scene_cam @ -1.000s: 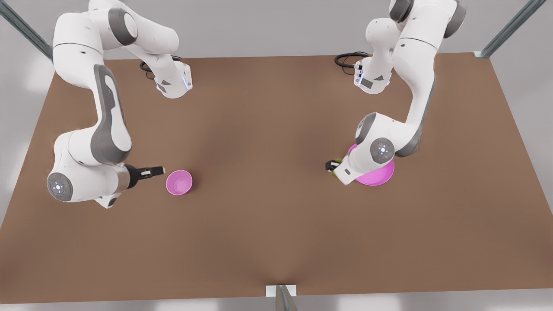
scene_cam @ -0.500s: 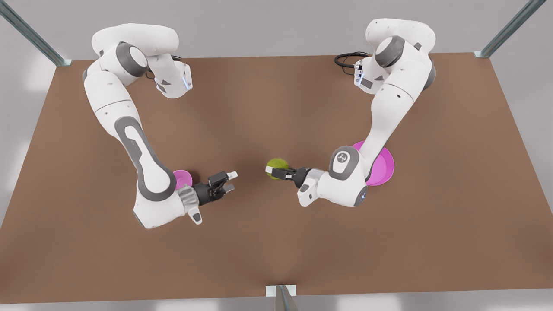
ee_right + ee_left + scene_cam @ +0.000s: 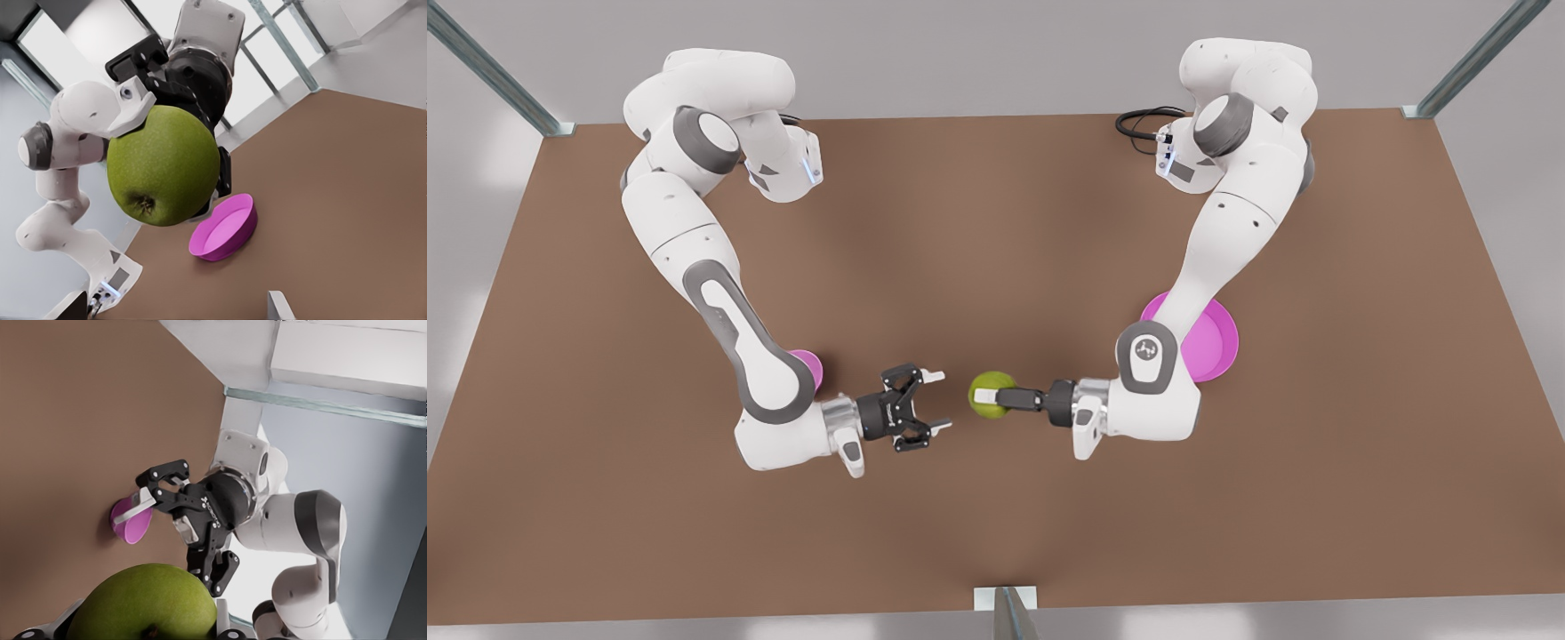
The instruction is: Use the left arm to pick up the apple from the plate, transfer it to the gripper of the right arm, and then use the right arm to place it into the bowl
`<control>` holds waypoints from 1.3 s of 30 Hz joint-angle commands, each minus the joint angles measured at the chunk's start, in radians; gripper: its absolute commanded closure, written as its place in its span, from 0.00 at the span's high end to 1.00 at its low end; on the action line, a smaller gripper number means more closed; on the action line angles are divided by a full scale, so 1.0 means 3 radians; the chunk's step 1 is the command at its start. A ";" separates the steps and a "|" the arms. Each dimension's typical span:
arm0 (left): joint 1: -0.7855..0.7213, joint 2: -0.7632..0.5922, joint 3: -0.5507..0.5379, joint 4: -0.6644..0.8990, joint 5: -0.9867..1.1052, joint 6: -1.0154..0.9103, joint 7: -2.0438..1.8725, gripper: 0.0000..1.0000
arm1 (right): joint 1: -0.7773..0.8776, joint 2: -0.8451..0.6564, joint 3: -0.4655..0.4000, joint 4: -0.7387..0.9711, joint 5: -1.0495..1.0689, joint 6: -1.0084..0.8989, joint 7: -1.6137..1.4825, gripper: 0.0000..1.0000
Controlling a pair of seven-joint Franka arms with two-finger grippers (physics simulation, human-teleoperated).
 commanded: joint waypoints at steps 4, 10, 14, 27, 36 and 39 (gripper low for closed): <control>-0.0005 -0.0014 -0.0003 -0.0003 -0.0073 0.0103 0.0677 0.87 | 0.0015 0.0083 0.0084 0.0174 0.0074 0.0343 -0.1936 1.00; -0.0005 -0.0020 -0.0008 -0.0003 -0.0078 0.0103 0.0631 0.87 | 0.0046 0.0211 0.0273 0.0210 0.0110 0.0568 -0.1925 1.00; -0.0005 -0.0014 -0.0008 -0.0003 -0.0078 0.0103 0.0636 0.87 | 0.0041 0.0211 0.0319 0.0159 0.0222 0.0568 -0.1936 1.00; -0.0005 0.0052 -0.0008 -0.0014 -0.0216 0.0144 0.0641 0.87 | -0.0154 0.0201 0.0544 -0.0051 0.0360 0.0517 -0.1961 1.00; -0.0010 0.0052 -0.0008 -0.0019 -0.0247 0.0139 0.0636 0.87 | -0.0072 0.0206 0.0554 -0.0041 0.0386 0.0614 -0.1951 1.00; -0.0010 0.0052 -0.0008 -0.0019 -0.0247 0.0139 0.0636 0.87 | -0.0041 0.0211 0.0554 -0.0031 0.0406 0.0670 -0.1946 1.00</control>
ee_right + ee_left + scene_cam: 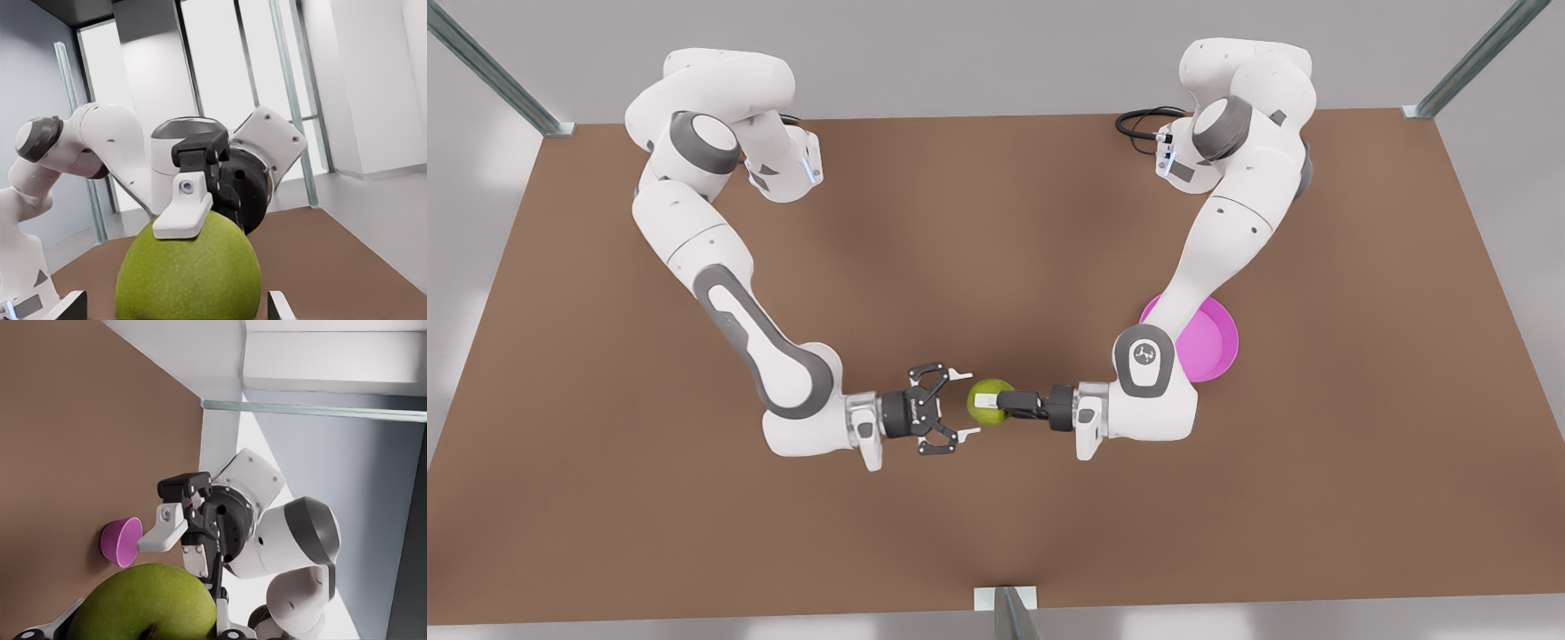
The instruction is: Use the left arm to pick up the apple from the plate, transfer it to the gripper of the right arm, and then use the right arm to place it into the bowl
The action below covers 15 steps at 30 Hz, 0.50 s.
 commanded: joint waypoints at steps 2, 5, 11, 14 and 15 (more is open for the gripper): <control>-0.0003 -0.0006 -0.0003 0.0001 -0.0009 -0.0004 0.0087 0.87 | 0.0027 -0.0003 0.0003 0.0003 0.0065 0.0074 -0.0217 1.00; -0.0003 -0.0006 -0.0003 0.0001 -0.0009 -0.0004 0.0087 0.87 | 0.0047 -0.0003 0.0003 0.0008 0.0070 0.0105 -0.0217 1.00; -0.0003 -0.0006 -0.0003 0.0001 -0.0009 -0.0009 0.0082 0.87 | 0.0149 0.0048 0.0003 0.0044 0.0075 0.0243 -0.0206 1.00; -0.0003 -0.0006 -0.0003 0.0001 -0.0009 -0.0010 0.0082 0.87 | 0.0165 0.0048 0.0003 0.0044 0.0086 0.0263 -0.0196 1.00; -0.0003 -0.0006 -0.0003 0.0001 -0.0009 -0.0010 0.0087 0.87 | 0.0175 0.0048 0.0003 0.0044 0.0132 0.0263 -0.0201 1.00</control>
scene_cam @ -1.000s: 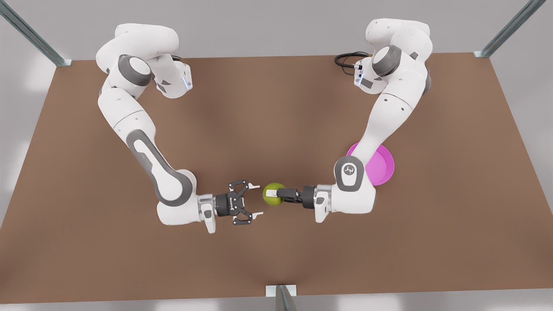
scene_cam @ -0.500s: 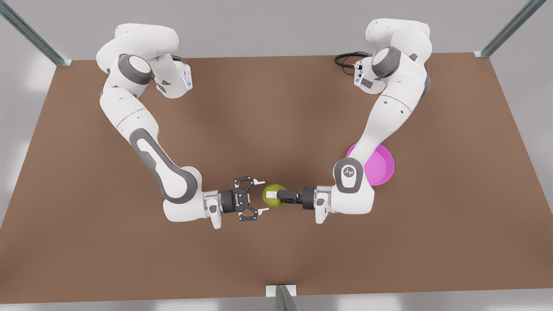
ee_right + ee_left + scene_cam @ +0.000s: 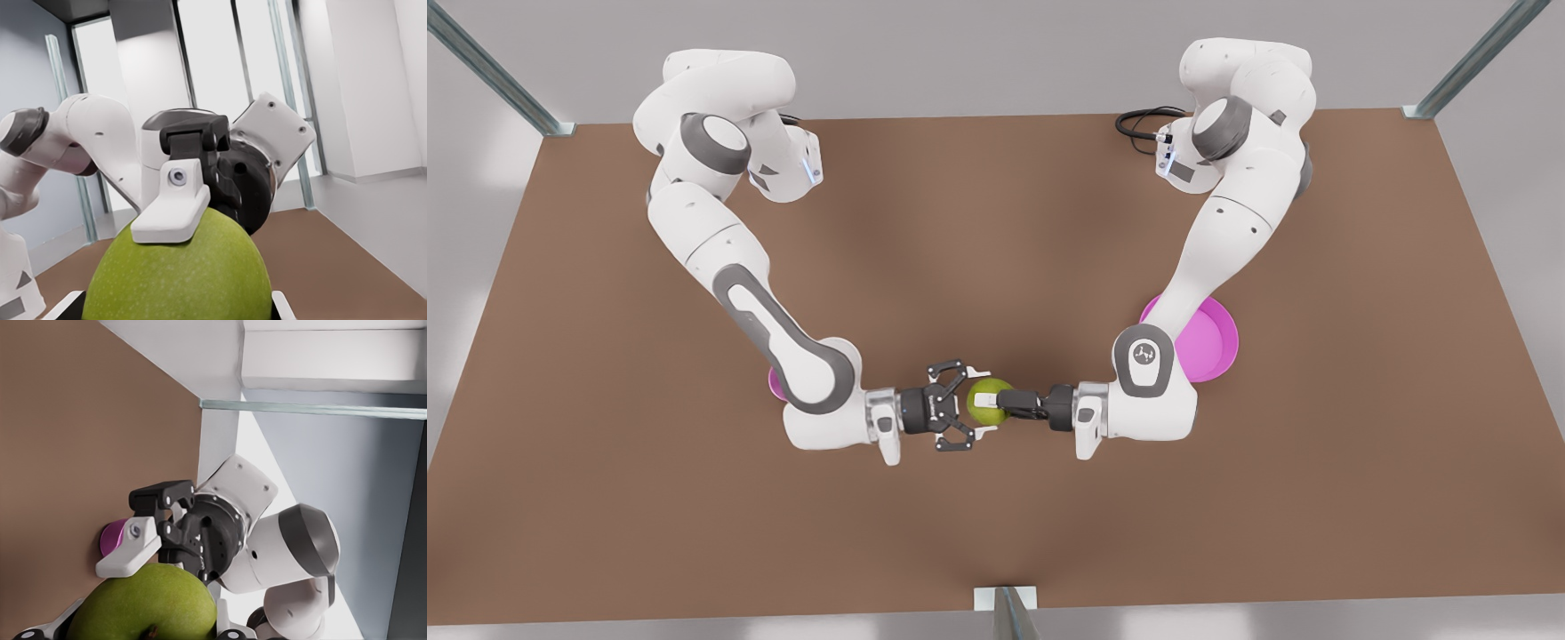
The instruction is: Use the left arm to pick up the apple from the plate, transfer it to the gripper of the right arm, and then use the right arm to place it into the bowl
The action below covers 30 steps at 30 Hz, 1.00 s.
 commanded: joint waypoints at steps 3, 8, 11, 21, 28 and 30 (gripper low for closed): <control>0.0000 0.0008 -0.0002 0.0002 -0.0006 -0.0008 0.0050 0.87 | 0.0021 -0.0005 0.0002 0.0001 0.0049 0.0055 -0.0081 1.00; 0.0000 0.0013 -0.0002 0.0002 -0.0006 -0.0003 0.0050 0.87 | 0.0057 0.0000 0.0002 0.0002 0.0074 0.0101 -0.0081 1.00; -0.0005 0.0013 -0.0002 0.0002 -0.0006 -0.0003 0.0050 0.87 | 0.0067 0.0000 0.0002 0.0007 0.0084 0.0106 -0.0081 1.00; -0.0005 0.0008 -0.0002 0.0002 -0.0006 -0.0008 0.0050 0.87 | 0.0072 0.0000 0.0002 0.0012 0.0084 0.0106 -0.0081 0.62; -0.0005 0.0013 -0.0002 0.0002 -0.0006 0.0002 0.0045 1.00 | 0.0072 0.0000 0.0002 0.0017 0.0084 0.0106 -0.0070 0.62; -0.0005 0.0013 -0.0002 0.0002 -0.0006 0.0002 0.0045 1.00 | 0.0067 0.0000 -0.0008 0.0017 0.0084 0.0106 -0.0070 0.62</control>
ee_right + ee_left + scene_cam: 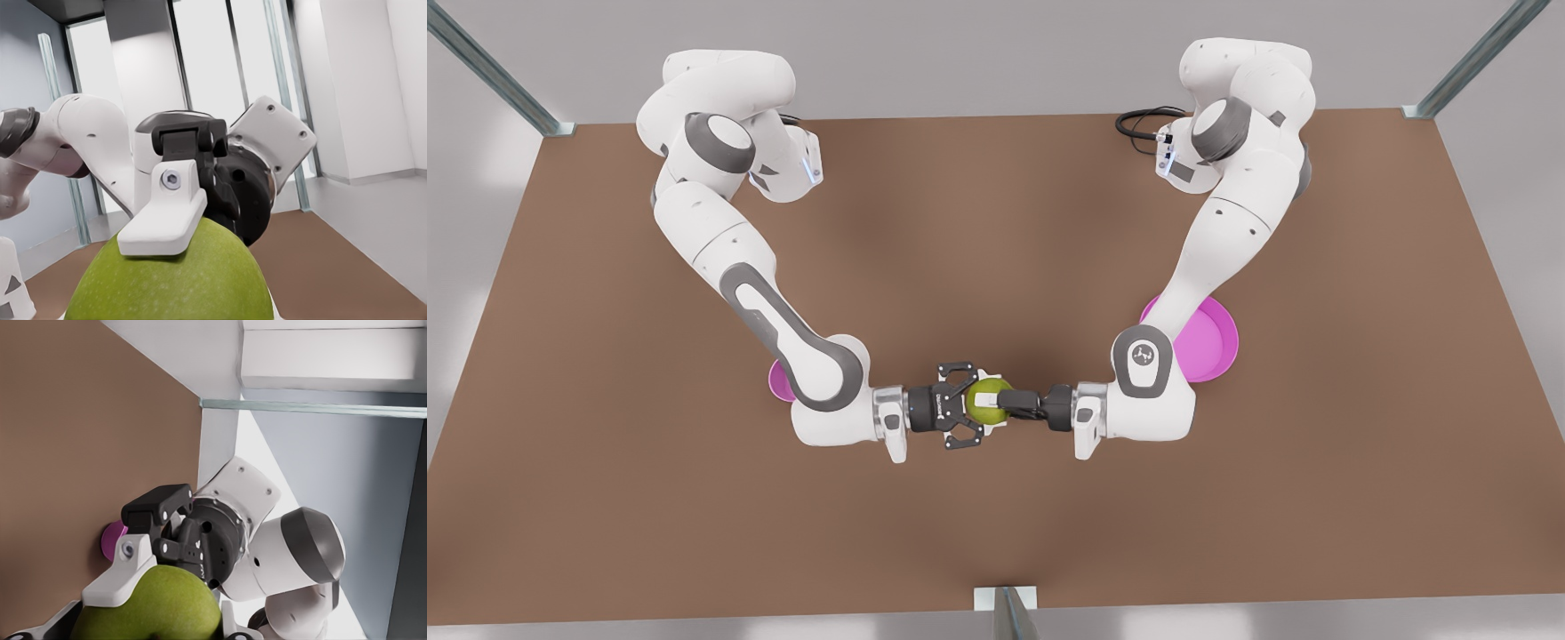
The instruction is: Use the left arm to pick up the apple from the plate, transfer it to the gripper of the right arm, and then use the right arm to place it into the bowl
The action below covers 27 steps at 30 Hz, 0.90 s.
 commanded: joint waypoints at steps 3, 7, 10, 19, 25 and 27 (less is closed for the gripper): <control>0.0000 -0.0015 -0.0003 0.0001 0.0002 -0.0005 0.0009 1.00 | 0.0001 -0.0006 0.0008 0.0001 0.0013 0.0006 -0.0028 0.63; 0.0005 -0.0025 -0.0003 0.0001 0.0002 -0.0015 0.0009 1.00 | -0.0004 -0.0011 -0.0003 -0.0005 0.0013 0.0001 -0.0028 0.63; 0.0021 -0.0025 -0.0003 0.0001 0.0002 -0.0025 0.0014 1.00 | -0.0014 -0.0011 -0.0003 -0.0005 0.0008 -0.0004 -0.0018 0.63; 0.0358 -0.0045 0.0008 0.0001 0.0079 -0.0383 0.0004 1.00 | -0.0597 -0.0047 -0.0033 -0.0132 -0.0958 -0.0643 0.0018 0.63; 0.0726 -0.1088 -0.0033 0.0206 0.4362 -0.3032 -0.0835 1.00 | -0.1354 -0.0087 -0.0069 -0.0127 -0.3074 -0.1732 0.0289 0.63; 0.0741 -0.1145 -0.0054 0.0206 0.4747 -0.3124 -0.1131 1.00 | -0.1379 -0.0149 -0.0069 -0.0132 -0.3647 -0.1753 0.0355 0.63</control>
